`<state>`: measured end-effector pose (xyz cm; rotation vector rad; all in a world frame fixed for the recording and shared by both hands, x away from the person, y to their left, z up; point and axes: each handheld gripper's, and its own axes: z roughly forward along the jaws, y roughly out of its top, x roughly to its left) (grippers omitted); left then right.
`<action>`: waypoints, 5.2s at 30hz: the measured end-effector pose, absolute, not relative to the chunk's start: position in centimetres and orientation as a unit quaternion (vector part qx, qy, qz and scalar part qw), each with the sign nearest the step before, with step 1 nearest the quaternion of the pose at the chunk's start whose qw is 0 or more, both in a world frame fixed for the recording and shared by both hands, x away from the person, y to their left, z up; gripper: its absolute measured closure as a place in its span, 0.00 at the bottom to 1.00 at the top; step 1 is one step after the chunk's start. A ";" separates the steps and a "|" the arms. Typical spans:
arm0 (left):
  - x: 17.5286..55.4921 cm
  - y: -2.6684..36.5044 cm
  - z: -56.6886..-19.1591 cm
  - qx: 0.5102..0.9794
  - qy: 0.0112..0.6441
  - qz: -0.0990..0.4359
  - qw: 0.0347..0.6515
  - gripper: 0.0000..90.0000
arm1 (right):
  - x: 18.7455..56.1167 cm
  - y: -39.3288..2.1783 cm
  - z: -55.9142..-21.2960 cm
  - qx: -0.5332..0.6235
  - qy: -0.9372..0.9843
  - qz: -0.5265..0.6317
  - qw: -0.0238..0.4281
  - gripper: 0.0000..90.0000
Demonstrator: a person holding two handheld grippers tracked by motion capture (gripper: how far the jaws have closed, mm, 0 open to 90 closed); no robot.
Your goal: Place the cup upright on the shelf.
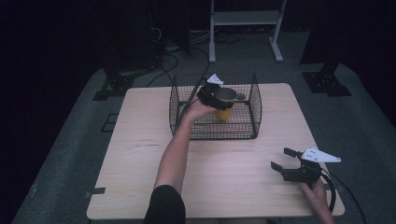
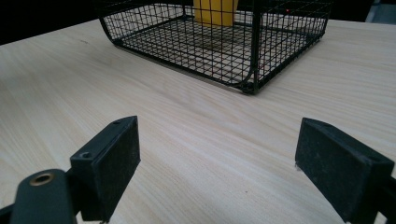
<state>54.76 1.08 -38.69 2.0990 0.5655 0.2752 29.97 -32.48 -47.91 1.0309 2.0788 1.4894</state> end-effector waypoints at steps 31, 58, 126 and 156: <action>55.3 0.3 -40.6 0.872 0.221 0.086 0.429 0.14 | 30.0 -32.5 -47.9 0.366 0.739 0.532 0.190 0.14; 55.0 0.5 -39.8 0.859 0.225 0.103 0.449 0.03 | 29.9 -32.5 -47.9 0.365 0.740 0.532 0.190 0.14; 44.1 7.0 -35.7 0.792 0.219 0.134 0.553 0.03 | 29.8 -32.4 -47.9 0.375 0.737 0.525 0.203 0.14; 38.2 10.6 -37.5 0.783 0.235 0.146 0.557 0.03 | 29.7 -32.1 -47.9 0.373 0.743 0.514 0.211 0.14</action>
